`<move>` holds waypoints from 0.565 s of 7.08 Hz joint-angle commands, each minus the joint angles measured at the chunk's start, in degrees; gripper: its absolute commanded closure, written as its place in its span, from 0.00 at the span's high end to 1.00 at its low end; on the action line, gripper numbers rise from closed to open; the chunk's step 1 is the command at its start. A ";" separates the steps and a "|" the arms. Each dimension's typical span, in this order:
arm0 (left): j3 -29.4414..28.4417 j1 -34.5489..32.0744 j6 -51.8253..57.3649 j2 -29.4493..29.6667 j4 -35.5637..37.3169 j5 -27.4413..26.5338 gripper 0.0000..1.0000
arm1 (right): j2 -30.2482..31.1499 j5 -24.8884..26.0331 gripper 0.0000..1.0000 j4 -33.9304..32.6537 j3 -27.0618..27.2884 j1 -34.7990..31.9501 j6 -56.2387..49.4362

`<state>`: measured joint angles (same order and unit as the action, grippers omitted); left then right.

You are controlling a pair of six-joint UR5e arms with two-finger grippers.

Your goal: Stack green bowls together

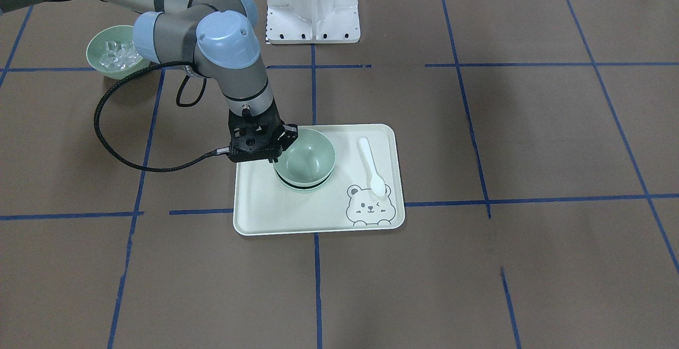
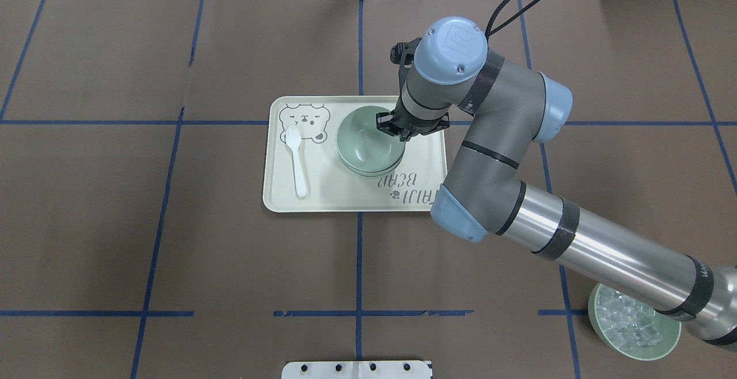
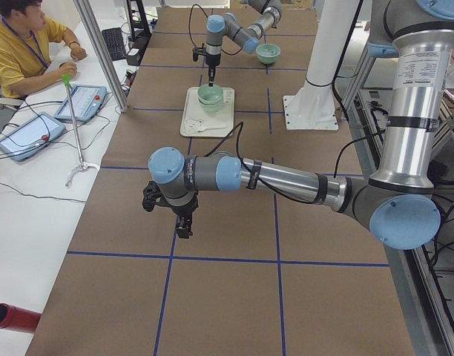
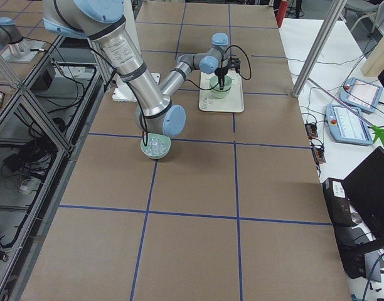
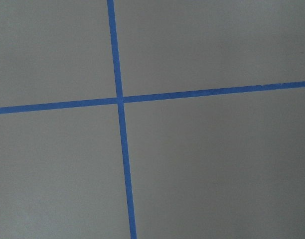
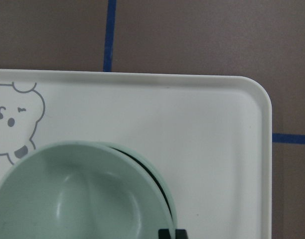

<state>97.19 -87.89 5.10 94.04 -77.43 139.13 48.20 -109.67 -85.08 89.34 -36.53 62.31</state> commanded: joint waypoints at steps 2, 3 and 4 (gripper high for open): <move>0.01 0.09 -0.09 0.18 0.00 0.00 1.00 | 0.31 0.95 1.00 0.00 -0.66 0.50 -0.44; -0.07 0.17 -0.17 0.35 0.00 0.00 1.00 | 0.66 -0.35 1.00 -0.35 0.12 -2.02 -1.13; -0.07 0.18 -0.09 0.61 0.00 -0.09 1.00 | 1.71 -5.85 1.00 -0.52 0.65 -7.18 -6.28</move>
<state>97.16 -87.77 4.99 94.38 -77.43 139.11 48.97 -110.90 -85.34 89.33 -38.89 60.27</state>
